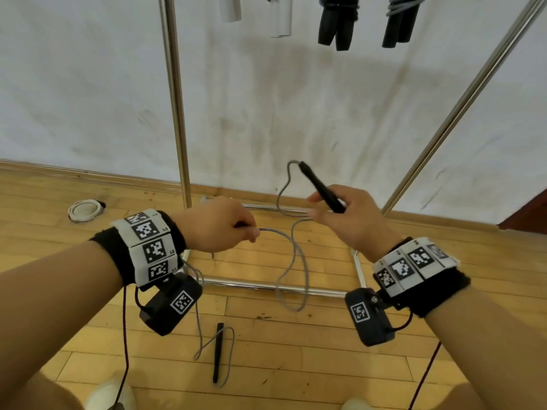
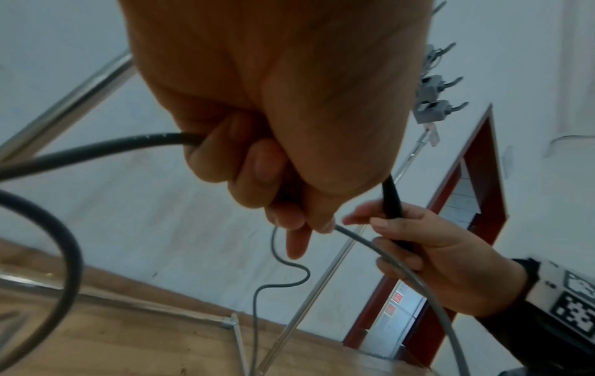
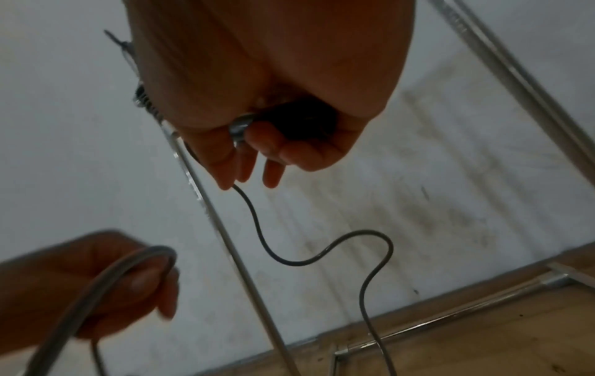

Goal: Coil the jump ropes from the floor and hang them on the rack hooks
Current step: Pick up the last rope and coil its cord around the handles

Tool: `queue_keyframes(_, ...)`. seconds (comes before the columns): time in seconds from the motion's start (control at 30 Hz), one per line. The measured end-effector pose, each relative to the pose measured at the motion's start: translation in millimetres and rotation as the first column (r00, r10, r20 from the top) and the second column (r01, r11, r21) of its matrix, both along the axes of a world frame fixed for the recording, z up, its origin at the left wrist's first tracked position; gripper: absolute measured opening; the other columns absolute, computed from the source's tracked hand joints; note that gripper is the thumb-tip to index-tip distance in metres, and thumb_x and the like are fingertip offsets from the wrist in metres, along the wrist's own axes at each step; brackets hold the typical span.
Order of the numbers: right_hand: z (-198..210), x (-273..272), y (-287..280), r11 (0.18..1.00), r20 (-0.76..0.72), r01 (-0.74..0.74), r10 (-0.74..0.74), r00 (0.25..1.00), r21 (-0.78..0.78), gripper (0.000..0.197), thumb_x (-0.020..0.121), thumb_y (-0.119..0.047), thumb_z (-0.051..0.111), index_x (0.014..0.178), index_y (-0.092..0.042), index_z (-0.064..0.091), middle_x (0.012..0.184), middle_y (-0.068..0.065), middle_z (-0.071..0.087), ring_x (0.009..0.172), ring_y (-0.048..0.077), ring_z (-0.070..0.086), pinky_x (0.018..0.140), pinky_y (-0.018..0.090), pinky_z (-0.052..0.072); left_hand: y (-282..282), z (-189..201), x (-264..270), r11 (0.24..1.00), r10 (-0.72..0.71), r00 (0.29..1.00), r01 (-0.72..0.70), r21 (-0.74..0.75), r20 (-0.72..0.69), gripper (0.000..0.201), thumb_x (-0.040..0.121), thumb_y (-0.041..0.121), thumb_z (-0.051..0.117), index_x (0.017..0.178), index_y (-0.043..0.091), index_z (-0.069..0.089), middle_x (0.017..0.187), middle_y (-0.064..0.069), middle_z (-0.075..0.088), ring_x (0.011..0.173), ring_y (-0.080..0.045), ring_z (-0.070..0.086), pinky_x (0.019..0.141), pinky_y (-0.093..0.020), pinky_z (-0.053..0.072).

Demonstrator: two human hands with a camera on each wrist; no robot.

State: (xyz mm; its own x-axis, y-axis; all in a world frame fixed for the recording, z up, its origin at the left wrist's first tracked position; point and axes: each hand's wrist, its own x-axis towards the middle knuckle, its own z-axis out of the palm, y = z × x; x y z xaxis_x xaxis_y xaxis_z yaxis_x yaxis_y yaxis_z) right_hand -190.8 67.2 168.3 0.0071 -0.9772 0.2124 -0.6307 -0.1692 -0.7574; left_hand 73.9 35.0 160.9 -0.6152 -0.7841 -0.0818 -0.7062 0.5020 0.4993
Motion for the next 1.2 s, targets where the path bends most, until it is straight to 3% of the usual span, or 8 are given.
queue_keyframes(0.23, 0, 47, 9, 0.981, -0.073, -0.190, 0.191, 0.979, 0.027, 0.016, 0.091, -0.031, 0.066, 0.081, -0.020, 0.071, 0.057, -0.018, 0.064, 0.042, -0.001, 0.049, 0.045, 0.010, 0.035, 8, 20, -17, 0.970, 0.045, 0.993, -0.070, -0.234, -0.110, 0.035, 0.097, 0.040, 0.054, 0.076, 0.017, 0.069, 0.057, -0.001, 0.063, 0.045, -0.006, 0.058, 0.047, -0.027, 0.046)
queue_keyframes(0.4, 11, 48, 5, 0.989, -0.018, -0.144, 0.144, 0.989, 0.026, 0.034, 0.090, -0.032, 0.068, 0.067, -0.009, 0.058, 0.051, -0.006, 0.052, 0.043, 0.006, 0.043, 0.048, 0.020, 0.036, 8, 16, -8, 0.996, 0.054, 0.972, -0.069, -0.058, -0.228, 0.021, 0.098, 0.036, 0.054, 0.081, 0.027, 0.064, 0.066, 0.006, 0.068, 0.059, -0.003, 0.065, 0.055, -0.019, 0.051)
queue_keyframes(0.57, 22, 38, 3, 0.993, -0.024, -0.118, 0.118, 0.993, -0.024, 0.035, 0.090, -0.035, 0.068, 0.075, -0.004, 0.059, 0.050, -0.011, 0.040, 0.043, 0.004, 0.035, 0.046, 0.018, 0.031, 4, -10, 4, 0.991, 0.001, 0.987, 0.021, 0.136, -0.159, 0.023, 0.103, 0.030, 0.044, 0.086, 0.025, 0.058, 0.087, 0.004, 0.068, 0.084, -0.009, 0.066, 0.078, -0.030, 0.052)
queue_keyframes(0.73, 36, 17, -2, 0.988, 0.085, -0.032, 0.045, 0.995, -0.148, 0.036, 0.090, -0.030, 0.069, 0.080, 0.004, 0.062, 0.056, 0.003, 0.043, 0.048, 0.012, 0.038, 0.046, 0.022, 0.032, 1, -28, 19, 0.988, -0.025, 0.999, 0.017, 0.152, 0.049, 0.025, 0.104, 0.033, 0.039, 0.087, 0.029, 0.056, 0.087, 0.011, 0.067, 0.079, 0.001, 0.059, 0.071, -0.017, 0.041)
queue_keyframes(0.9, 34, -5, -6, 0.990, 0.033, 0.021, -0.016, 0.999, -0.140, 0.036, 0.089, -0.034, 0.069, 0.077, -0.002, 0.063, 0.062, 0.021, 0.048, 0.052, 0.016, 0.041, 0.053, 0.031, 0.036, -2, -23, 23, 0.985, -0.005, 1.000, -0.001, 0.172, 0.030, 0.019, 0.104, 0.029, 0.043, 0.089, 0.032, 0.056, 0.087, 0.017, 0.072, 0.082, 0.010, 0.060, 0.070, -0.011, 0.040)
queue_keyframes(1.0, 30, -20, -11, 0.992, -0.190, 0.059, -0.079, 0.979, -0.111, 0.019, 0.086, -0.038, 0.071, 0.073, -0.025, 0.066, 0.063, -0.007, 0.053, 0.060, 0.009, 0.050, 0.060, 0.029, 0.039, -4, -18, 23, 0.993, 0.041, 0.999, -0.042, 0.106, 0.006, 0.017, 0.102, 0.029, 0.048, 0.091, 0.031, 0.061, 0.078, 0.012, 0.070, 0.071, 0.010, 0.059, 0.062, -0.007, 0.041)
queue_keyframes(1.07, 30, -23, -10, 0.992, -0.340, 0.081, -0.107, 0.934, -0.092, 0.013, 0.082, -0.042, 0.073, 0.093, -0.037, 0.068, 0.083, -0.012, 0.056, 0.078, 0.009, 0.055, 0.068, 0.031, 0.042, -5, -16, 22, 0.995, 0.076, 0.997, -0.076, 0.060, -0.001, 0.018, 0.102, 0.030, 0.047, 0.096, 0.031, 0.065, 0.070, 0.009, 0.064, 0.058, 0.005, 0.056, 0.055, -0.007, 0.041)
queue_keyframes(1.2, 24, -10, -6, 0.998, -0.212, 0.038, -0.050, 0.976, -0.058, 0.015, 0.077, -0.044, 0.077, 0.089, -0.040, 0.068, 0.088, -0.012, 0.062, 0.081, 0.004, 0.059, 0.067, 0.023, 0.043, 1, -12, 12, 0.997, 0.071, 0.997, -0.071, -0.024, -0.016, 0.023, 0.103, 0.031, 0.045, 0.100, 0.029, 0.067, 0.063, 0.005, 0.058, 0.052, 0.001, 0.052, 0.052, -0.010, 0.040)
